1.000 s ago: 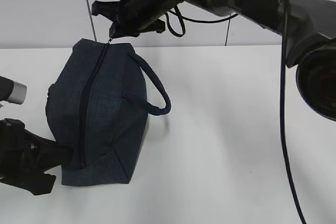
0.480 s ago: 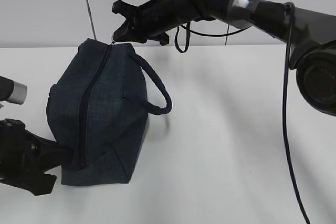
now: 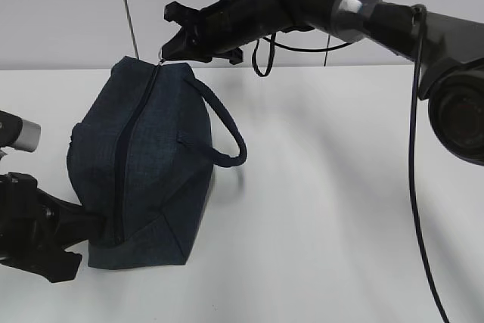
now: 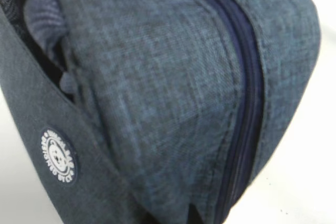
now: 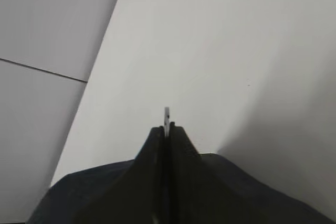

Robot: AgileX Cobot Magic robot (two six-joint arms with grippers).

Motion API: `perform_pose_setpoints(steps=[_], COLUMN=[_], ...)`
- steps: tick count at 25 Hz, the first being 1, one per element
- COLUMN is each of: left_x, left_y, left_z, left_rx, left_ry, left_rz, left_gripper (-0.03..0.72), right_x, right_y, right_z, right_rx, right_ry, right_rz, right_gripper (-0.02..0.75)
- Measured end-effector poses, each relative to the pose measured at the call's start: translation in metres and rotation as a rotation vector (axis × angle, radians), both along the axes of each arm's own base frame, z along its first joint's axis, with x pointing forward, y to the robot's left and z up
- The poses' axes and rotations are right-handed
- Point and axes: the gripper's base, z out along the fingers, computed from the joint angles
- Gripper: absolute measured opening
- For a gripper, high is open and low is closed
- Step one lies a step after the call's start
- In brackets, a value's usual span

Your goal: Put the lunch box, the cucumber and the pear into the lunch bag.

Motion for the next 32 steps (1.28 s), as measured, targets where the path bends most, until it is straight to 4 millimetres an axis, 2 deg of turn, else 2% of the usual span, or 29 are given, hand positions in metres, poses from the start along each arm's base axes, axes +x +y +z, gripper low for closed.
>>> perform_pose_setpoints(steps=[5,12,14,19,23,32], left_x=[0.000,0.000,0.000,0.000,0.000,0.000], left_y=[0.000,0.000,0.000,0.000,0.000,0.000], left_z=[0.000,0.000,0.000,0.000,0.000,0.000], left_rx=[0.000,0.000,0.000,0.000,0.000,-0.001], left_ry=[0.000,0.000,0.000,0.000,0.000,0.001], left_rz=[0.000,0.000,0.000,0.000,0.000,-0.001], left_gripper=[0.008,0.008,0.008,0.007,0.006,0.006], right_x=[0.005,0.009,0.012,0.017,0.018,0.019], right_y=[-0.008,-0.027,-0.036,-0.037,-0.036,-0.037], right_z=[-0.019,-0.018,-0.024,-0.068,-0.087,-0.087], right_rx=[0.105,0.169,0.211,0.309,0.324,0.322], right_ry=[0.056,0.053,0.087,0.210,0.247,0.222], right_rz=[0.055,0.107,0.115,0.110,0.099,0.095], right_gripper=[0.000,0.000,0.000,0.000,0.000,0.000])
